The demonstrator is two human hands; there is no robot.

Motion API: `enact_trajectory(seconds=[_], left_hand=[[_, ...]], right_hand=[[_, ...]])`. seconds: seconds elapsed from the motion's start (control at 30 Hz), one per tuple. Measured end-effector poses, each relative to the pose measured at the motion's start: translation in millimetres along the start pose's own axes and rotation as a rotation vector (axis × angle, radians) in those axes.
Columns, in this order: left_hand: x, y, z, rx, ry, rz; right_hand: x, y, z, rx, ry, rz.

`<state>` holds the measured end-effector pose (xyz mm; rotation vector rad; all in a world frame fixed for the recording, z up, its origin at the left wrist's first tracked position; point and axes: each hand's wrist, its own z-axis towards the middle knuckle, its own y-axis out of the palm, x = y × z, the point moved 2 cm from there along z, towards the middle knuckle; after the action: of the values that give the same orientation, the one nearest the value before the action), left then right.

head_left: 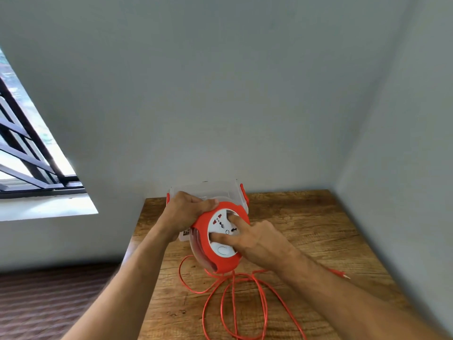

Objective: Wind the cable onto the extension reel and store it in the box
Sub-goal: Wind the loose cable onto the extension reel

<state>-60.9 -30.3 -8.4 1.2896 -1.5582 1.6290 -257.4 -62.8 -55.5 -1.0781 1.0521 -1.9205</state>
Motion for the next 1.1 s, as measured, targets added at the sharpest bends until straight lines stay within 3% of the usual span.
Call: enact_trajectory(seconds=[0.07,0.13,0.27,0.3,0.37,0.47,0.5,0.57,0.63,0.7,0.73,0.93,1.1], left_hand=[[-1,1,1,0.103,0.048,-0.004],[-5,9,0,0.242,0.126,-0.004],[-10,31,-14,0.498,0.340,0.025],[-12,34,-17,0.512,0.392,0.033],[-15,37,-22,0.490,0.443,0.015],[-26,30,-18,0.503,0.332,-0.086],[-32,26,-14,0.500,0.259,-0.152],[-42,18,-6,0.460,0.124,-0.262],[-47,11,-1,0.383,0.061,-0.300],[-44,6,0,0.301,0.056,-0.268],[-42,4,0,0.258,0.056,-0.234],[-27,-5,5,-0.055,-0.029,-0.033],[-21,-4,5,-0.144,-0.056,0.029]], right_hand=[[4,-7,11,-0.003,0.181,0.083],[10,-14,22,-0.085,0.493,0.328],[0,-13,33,-0.036,1.259,1.286],[-3,-11,36,-0.021,1.387,1.502],[-8,-9,35,-0.089,1.506,1.685],[-7,-11,29,-0.132,1.335,1.706],[-5,-10,25,-0.105,1.218,1.557],[3,-5,13,-0.016,0.913,0.965],[8,-2,3,0.079,0.472,0.497],[11,3,-3,0.061,0.104,0.320],[15,4,-4,0.041,0.009,0.291],[15,3,2,-0.076,-0.369,0.166],[7,-4,6,-0.066,-0.379,0.097]])
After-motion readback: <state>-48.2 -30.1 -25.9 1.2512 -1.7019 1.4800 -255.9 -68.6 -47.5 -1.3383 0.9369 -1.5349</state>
